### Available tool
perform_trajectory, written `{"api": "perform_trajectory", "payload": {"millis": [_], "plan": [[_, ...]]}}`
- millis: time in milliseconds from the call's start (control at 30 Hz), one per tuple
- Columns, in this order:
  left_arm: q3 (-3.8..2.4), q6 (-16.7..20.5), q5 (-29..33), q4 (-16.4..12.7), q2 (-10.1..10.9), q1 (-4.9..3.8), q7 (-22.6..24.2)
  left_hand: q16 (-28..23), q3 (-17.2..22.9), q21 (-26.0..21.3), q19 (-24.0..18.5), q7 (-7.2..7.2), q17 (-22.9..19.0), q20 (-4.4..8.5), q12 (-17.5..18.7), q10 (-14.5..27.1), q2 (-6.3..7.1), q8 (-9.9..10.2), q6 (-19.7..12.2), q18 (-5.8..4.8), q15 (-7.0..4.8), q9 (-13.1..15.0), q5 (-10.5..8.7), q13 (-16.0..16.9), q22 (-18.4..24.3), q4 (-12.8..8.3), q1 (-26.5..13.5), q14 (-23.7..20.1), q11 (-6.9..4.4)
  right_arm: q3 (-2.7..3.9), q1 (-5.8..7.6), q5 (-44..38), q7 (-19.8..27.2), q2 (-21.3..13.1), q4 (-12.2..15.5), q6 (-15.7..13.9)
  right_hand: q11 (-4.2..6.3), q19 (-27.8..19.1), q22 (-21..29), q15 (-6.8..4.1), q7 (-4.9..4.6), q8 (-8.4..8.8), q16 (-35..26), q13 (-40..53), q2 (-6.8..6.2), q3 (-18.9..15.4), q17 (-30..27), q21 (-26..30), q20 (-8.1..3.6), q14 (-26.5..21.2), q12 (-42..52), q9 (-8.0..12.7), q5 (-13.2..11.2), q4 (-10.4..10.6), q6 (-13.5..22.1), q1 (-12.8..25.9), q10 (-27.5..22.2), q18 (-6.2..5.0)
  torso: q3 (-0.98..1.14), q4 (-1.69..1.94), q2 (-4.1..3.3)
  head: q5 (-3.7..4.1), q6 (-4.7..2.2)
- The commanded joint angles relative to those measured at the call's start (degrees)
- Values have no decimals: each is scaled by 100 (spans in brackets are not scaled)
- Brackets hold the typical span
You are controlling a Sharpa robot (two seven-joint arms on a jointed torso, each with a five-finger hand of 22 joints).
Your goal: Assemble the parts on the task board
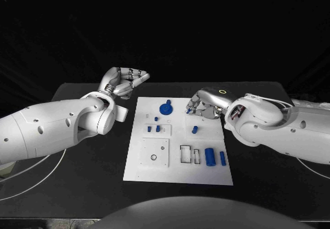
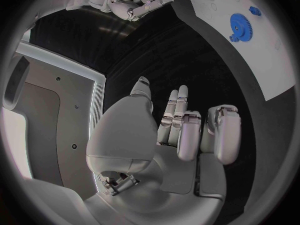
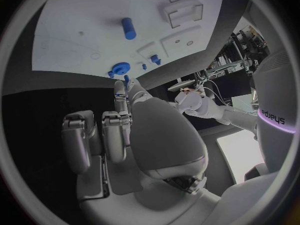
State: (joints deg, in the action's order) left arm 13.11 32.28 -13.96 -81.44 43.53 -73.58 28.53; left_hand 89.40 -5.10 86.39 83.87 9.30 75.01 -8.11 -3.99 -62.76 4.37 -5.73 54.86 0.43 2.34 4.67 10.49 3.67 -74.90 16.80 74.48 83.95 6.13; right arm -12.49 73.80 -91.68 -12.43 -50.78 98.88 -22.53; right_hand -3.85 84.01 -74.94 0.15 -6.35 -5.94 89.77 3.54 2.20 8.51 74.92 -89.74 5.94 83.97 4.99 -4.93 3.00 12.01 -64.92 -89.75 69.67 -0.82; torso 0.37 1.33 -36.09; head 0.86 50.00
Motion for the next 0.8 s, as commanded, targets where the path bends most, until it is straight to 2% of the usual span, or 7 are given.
{"api": "perform_trajectory", "payload": {"millis": [33, 133, 333, 433, 600, 800], "plan": [[-3, -79, 21, 53, -55, 4, 56, -32, 32, -37, 304, 8, 1299, -25, -12, -46, -66, 32, 19, 62, 0, -3, 21, 5, -1374, 1, -1, 525, 5, 1, 2, -44, 274, 126, 75, 166, -13, 599, -1506, 31, -18, 1, 23, -9, -47, 42, 1508, -26, 54, 603, -41, -20, 29, -5, -17, -19, 23, 82, -8, 11, 10, -72, 0], [-1, -88, 21, 99, -86, 7, 54, -33, 32, -41, 301, 11, 1297, -25, -4, -32, -75, 39, 9, 63, 1, -6, 22, 3, -1372, 0, 7, 524, 8, 1, -10, -45, 344, 265, 132, 246, -17, 599, -1506, 36, -21, 6, 23, -9, -51, 50, 1508, -26, 59, 603, -50, -19, 29, -11, -13, -26, 21, 82, -5, -2, 0, -131, 0], [2, -104, 21, 173, -138, 11, 50, -33, 32, -41, 300, 11, 1297, -25, -3, -30, -76, 40, 8, 63, 1, -6, 22, 2, -1372, 0, 7, 524, 9, 1, -50, -38, 477, 474, 238, 417, -22, 599, -1506, 43, -27, 11, 23, -9, -54, 62, 1508, -26, 66, 603, -62, -18, 30, -19, -11, -34, 22, 82, -8, 22, -1, -181, 0], [3, -105, 21, 188, -151, 11, 47, -33, 32, -41, 300, 11, 1297, -25, -3, -30, -76, 40, 8, 63, 1, -6, 22, 2, -1372, 0, 7, 524, 9, 1, -103, -38, 512, 561, 256, 543, -27, 599, -1506, 47, -32, 17, 23, -9, -58, 68, 1508, -26, 71, 603, -70, -17, 30, -21, -7, -35, 20, 82, -15, 17, -3, -203, 0], [3, -104, 21, 182, -151, 11, 47, -33, 31, -36, 304, 15, 1298, -26, 3, -18, -81, 46, -1, 61, 4, -9, 22, 0, -1374, -1, 13, 524, 12, 0, -272, -53, 531, 717, 163, 734, -37, 599, -1506, 56, -42, 28, 23, -10, -62, 78, 1508, -26, 80, 603, -87, -14, 32, -23, 4, -34, 13, 82, -14, 5, -5, -251, 0], [2, -102, 21, 177, -149, 11, 48, -34, 33, -38, 303, 17, 1295, -26, 7, -10, -89, 51, -7, 62, 5, -10, 22, 0, -1373, -4, 28, 523, 14, -1, -446, -104, 512, 850, 32, 926, -51, 599, -1506, 68, -57, 42, 23, -10, -66, 95, 1508, -26, 92, 603, -106, -10, 33, -28, 15, -36, 6, 82, -6, 6, -7, -242, 0]]}}
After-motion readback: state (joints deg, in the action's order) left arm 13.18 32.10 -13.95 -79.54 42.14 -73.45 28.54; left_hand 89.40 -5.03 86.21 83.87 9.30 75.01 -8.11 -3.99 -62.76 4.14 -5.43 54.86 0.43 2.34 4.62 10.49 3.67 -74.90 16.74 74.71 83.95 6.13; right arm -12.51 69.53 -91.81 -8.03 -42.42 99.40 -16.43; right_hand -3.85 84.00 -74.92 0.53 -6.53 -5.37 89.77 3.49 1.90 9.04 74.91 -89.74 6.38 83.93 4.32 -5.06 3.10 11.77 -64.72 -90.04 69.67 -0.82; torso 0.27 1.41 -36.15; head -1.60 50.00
